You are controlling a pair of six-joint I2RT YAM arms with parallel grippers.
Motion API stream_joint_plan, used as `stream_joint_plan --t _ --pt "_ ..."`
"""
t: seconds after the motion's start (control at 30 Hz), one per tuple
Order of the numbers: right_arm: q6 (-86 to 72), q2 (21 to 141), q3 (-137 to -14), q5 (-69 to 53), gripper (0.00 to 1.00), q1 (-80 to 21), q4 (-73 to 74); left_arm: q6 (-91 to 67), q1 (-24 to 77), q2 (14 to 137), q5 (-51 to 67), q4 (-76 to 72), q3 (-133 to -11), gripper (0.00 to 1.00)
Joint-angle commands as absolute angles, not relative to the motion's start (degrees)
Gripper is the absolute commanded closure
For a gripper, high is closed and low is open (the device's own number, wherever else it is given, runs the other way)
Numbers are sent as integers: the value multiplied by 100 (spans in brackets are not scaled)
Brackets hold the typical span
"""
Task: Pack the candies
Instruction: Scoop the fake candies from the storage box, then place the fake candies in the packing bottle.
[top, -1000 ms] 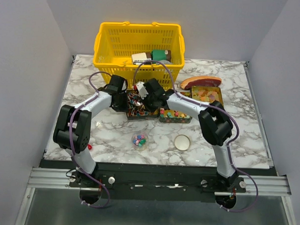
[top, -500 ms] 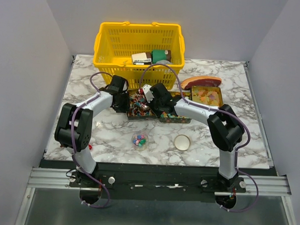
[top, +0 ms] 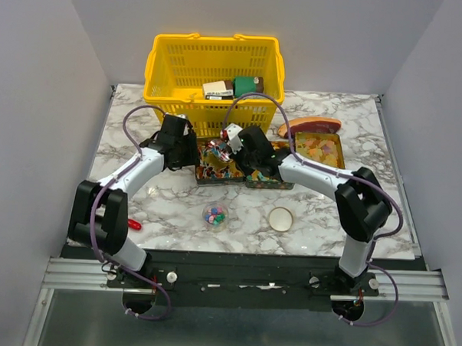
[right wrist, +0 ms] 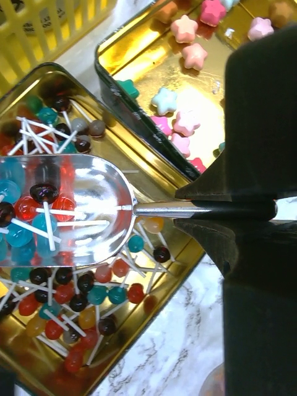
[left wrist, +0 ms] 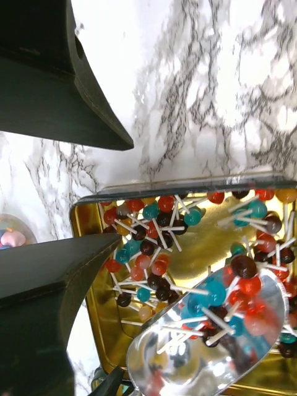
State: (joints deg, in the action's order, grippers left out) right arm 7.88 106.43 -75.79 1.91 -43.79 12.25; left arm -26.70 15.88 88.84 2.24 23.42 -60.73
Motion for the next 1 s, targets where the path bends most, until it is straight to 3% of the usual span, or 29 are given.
stream_joint_plan --t 0.0,0.3,0.63,0.97 --pt "677 10196 -7339 308 99 -4377 861 -2830 1617 8194 -693 1970 -5652 30" --pt "686 9309 -6970 334 99 -4438 861 -3058 1617 7576 -1730 1705 -5133 23" --pt "685 8289 -6504 430 99 -4649 1081 -3164 1600 7594 -1784 1705 -5097 21" --pt "537 7762 -6715 405 99 -5202 2810 -3191 1600 7743 -1626 1775 -5150 21"
